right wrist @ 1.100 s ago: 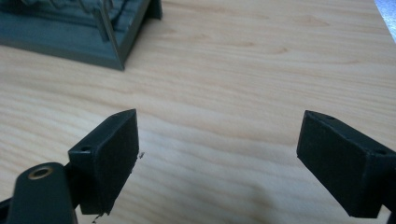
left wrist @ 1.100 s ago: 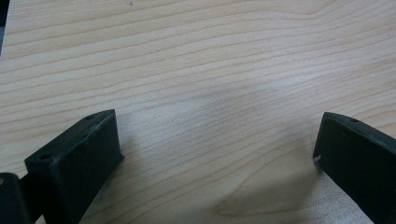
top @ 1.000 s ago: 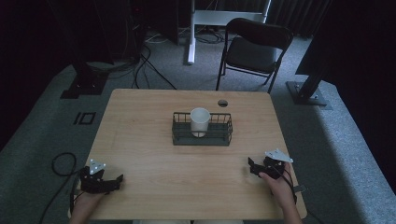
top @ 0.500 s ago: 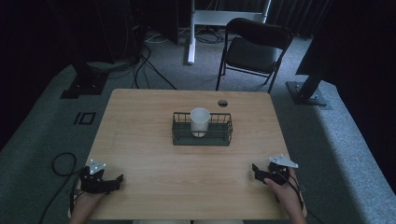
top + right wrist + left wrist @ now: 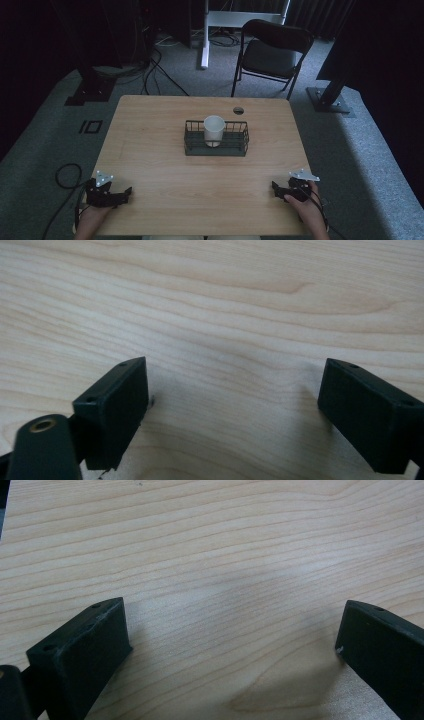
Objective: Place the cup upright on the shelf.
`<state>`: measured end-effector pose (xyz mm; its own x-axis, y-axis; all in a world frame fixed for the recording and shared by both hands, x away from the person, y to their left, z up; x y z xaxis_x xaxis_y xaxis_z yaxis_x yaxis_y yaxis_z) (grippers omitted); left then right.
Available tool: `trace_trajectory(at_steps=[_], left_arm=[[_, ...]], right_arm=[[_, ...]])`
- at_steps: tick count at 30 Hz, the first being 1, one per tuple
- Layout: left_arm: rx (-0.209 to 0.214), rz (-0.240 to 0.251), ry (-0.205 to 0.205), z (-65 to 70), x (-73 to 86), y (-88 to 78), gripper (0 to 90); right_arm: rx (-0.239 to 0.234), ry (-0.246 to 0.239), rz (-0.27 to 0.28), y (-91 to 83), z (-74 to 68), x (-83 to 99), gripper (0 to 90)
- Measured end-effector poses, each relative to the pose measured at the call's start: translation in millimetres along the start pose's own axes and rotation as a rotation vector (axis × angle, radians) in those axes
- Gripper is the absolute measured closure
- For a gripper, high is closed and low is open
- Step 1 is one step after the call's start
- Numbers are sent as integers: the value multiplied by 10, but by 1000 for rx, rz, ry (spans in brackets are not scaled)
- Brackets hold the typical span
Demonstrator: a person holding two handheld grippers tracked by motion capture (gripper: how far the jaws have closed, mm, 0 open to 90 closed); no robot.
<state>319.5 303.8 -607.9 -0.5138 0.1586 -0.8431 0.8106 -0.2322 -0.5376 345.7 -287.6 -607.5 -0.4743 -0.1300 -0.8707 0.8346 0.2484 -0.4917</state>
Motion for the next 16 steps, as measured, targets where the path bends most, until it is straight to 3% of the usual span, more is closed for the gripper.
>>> trace_trajectory(at_steps=[16], left_arm=[[0, 0, 0, 0, 0, 0, 9]], right_arm=[[-1, 2, -3, 6, 4, 2, 114]])
Point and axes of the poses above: each handheld gripper's, and its own axes: y roughly forward along the jaws, x roughly out of its underside, z roughly to its right, the point moved 8 cm from there along y, roughly forward along the jaws, and after that the axes turned 14 degrees about z, right-handed, at the moved point
